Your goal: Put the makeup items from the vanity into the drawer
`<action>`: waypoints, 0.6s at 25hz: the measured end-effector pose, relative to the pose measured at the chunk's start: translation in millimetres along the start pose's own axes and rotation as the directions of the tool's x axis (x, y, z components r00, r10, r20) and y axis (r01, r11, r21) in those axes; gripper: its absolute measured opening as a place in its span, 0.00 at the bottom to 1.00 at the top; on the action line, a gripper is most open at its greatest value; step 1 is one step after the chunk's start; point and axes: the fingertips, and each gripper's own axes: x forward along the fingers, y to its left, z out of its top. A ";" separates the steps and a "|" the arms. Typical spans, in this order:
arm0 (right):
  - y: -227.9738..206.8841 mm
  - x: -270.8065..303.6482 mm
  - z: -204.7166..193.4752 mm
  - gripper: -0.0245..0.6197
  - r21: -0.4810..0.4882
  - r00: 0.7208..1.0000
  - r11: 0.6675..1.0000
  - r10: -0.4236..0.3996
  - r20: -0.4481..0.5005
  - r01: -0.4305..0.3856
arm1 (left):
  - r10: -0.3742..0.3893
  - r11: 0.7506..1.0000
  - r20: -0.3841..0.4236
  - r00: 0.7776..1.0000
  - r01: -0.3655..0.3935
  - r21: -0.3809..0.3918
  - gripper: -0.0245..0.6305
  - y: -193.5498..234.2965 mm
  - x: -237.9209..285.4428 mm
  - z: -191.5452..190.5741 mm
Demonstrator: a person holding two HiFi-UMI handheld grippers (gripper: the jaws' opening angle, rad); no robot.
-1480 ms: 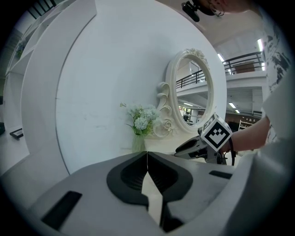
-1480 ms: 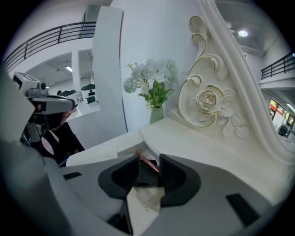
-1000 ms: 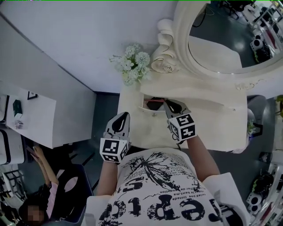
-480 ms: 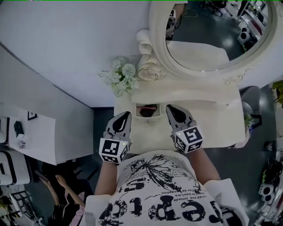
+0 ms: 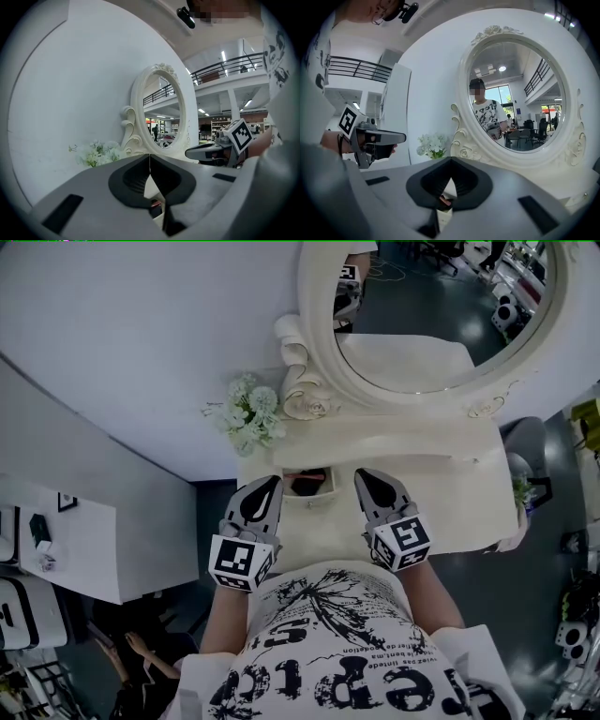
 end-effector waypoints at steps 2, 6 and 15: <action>-0.6 -0.6 -0.9 0.06 0.001 1.000 1.000 -0.003 -0.001 0.003 | -0.002 1.000 0.003 1.000 0.002 0.000 0.07 -0.2 0.1 0.7; -2.0 -1.7 0.3 0.06 -0.005 1.000 1.000 -0.009 0.002 0.009 | -0.003 1.000 0.007 1.000 0.003 0.000 0.07 -0.7 1.0 1.1; -1.6 -3.2 6.1 0.06 -0.021 1.000 1.000 -0.020 0.015 0.020 | 0.013 1.000 0.008 1.000 -0.013 -0.010 0.07 2.0 -2.2 1.6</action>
